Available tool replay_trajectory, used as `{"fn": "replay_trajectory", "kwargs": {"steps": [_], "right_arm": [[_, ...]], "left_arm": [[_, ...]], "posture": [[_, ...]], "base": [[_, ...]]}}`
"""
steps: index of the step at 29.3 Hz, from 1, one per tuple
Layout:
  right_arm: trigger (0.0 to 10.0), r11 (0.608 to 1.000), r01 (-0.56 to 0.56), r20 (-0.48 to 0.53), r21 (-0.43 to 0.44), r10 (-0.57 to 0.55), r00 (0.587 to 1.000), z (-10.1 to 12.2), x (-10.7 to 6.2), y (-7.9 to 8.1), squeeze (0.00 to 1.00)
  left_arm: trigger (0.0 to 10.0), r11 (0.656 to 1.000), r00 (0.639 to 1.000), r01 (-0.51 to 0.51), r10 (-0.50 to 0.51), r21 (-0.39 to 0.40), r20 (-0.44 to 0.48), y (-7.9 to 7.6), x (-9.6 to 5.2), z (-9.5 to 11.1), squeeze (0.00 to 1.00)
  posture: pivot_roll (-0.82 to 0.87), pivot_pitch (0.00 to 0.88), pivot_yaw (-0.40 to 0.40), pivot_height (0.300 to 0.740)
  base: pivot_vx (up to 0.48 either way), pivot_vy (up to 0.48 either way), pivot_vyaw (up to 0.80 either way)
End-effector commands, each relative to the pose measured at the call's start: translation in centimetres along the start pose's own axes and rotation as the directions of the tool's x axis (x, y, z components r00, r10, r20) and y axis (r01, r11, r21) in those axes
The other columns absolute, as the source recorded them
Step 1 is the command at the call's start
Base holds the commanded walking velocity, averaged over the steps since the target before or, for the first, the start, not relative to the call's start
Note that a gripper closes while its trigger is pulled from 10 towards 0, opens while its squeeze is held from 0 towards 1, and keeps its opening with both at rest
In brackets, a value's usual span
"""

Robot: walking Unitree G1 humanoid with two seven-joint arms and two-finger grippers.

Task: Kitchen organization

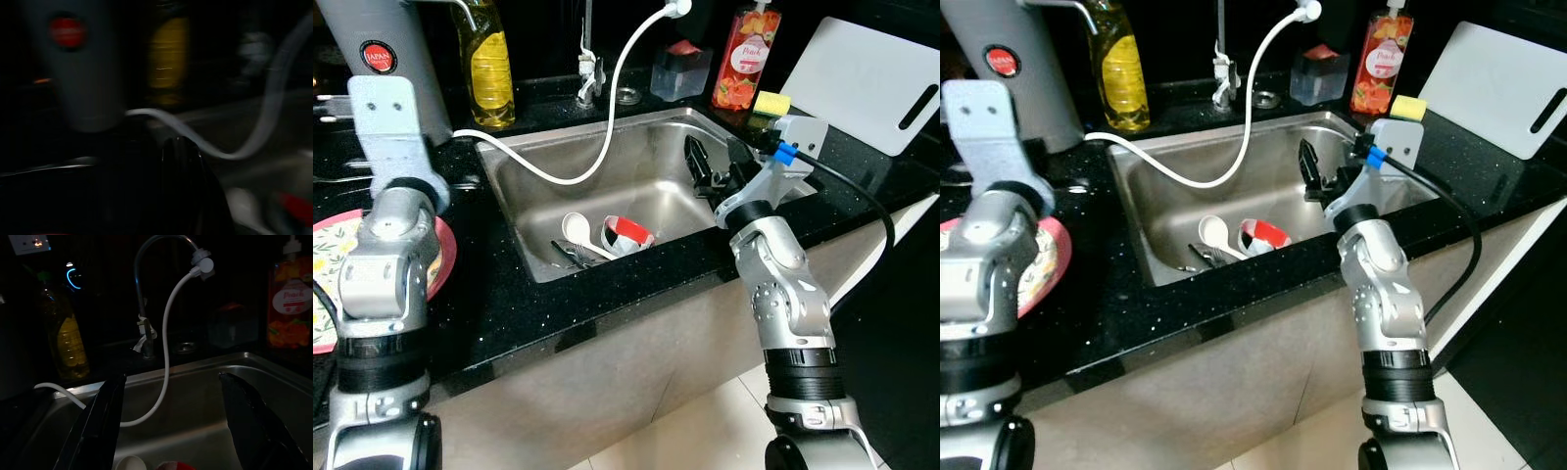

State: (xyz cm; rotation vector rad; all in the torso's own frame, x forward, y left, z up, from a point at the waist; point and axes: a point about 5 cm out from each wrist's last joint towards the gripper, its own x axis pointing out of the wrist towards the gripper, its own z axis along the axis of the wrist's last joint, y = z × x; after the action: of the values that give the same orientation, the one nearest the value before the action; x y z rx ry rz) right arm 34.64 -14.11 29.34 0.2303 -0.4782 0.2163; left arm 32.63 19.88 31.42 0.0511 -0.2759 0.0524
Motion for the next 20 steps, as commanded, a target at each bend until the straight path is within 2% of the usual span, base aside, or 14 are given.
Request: {"fn": "replay_trajectory", "kwargs": {"steps": [1,2,4,7,8,11,20], "right_arm": [[10.0,1.000,0.014,0.005,-0.005,-0.014,1.000,0.2,-0.3,-0.3,0.00],[10.0,1.000,0.014,0.005,-0.005,-0.014,1.000,0.2,-0.3,-0.3,0.00],[10.0,1.000,0.011,0.003,-0.007,-0.011,1.000,0.1,-0.3,-0.3,0.00],[10.0,1.000,0.006,-0.005,-0.012,-0.006,1.000,0.0,-0.3,-0.3,0.00],[10.0,1.000,0.006,-0.005,-0.012,-0.006,1.000,0.0,-0.3,-0.3,0.00],[10.0,1.000,-0.001,-0.014,-0.016,0.001,1.000,-0.2,-0.5,-0.3,0.00],[10.0,1.000,-0.007,-0.017,-0.018,0.006,1.000,-0.2,-0.6,-0.2,0.00]], "left_arm": [[10.0,0.990,0.989,0.143,-0.143,-0.012,-0.024,-1.8,-0.5,-0.6,0.00],[10.0,0.990,0.989,0.143,-0.143,-0.012,-0.024,-1.8,-0.5,-0.6,0.00],[10.0,0.976,0.975,0.217,-0.218,-0.010,-0.049,-2.7,-0.8,-1.1,0.00],[10.0,0.929,0.928,0.367,-0.369,-0.043,-0.054,-4.4,-1.5,-1.7,0.00],[10.0,0.929,0.928,0.367,-0.369,-0.043,-0.054,-4.4,-1.5,-1.7,0.00],[10.0,0.874,0.874,0.480,-0.484,-0.070,-0.051,-5.6,-2.4,-2.3,0.00],[10.0,0.875,0.871,0.480,-0.484,-0.066,-0.079,-6.1,-2.6,-3.0,0.00]], "posture": [[-0.08,0.134,-0.021,0.740],[-0.08,0.134,-0.021,0.740],[-0.08,0.133,-0.021,0.740],[-0.08,0.131,-0.021,0.740],[-0.08,0.131,-0.021,0.740],[-0.08,0.130,-0.020,0.740],[-0.09,0.124,-0.020,0.740]], "base": [[0.000,0.000,0.00],[0.000,0.000,0.00],[0.000,0.000,0.00],[0.000,0.000,0.00],[0.000,0.000,0.00],[0.000,0.000,0.00],[0.000,0.000,0.00]]}}
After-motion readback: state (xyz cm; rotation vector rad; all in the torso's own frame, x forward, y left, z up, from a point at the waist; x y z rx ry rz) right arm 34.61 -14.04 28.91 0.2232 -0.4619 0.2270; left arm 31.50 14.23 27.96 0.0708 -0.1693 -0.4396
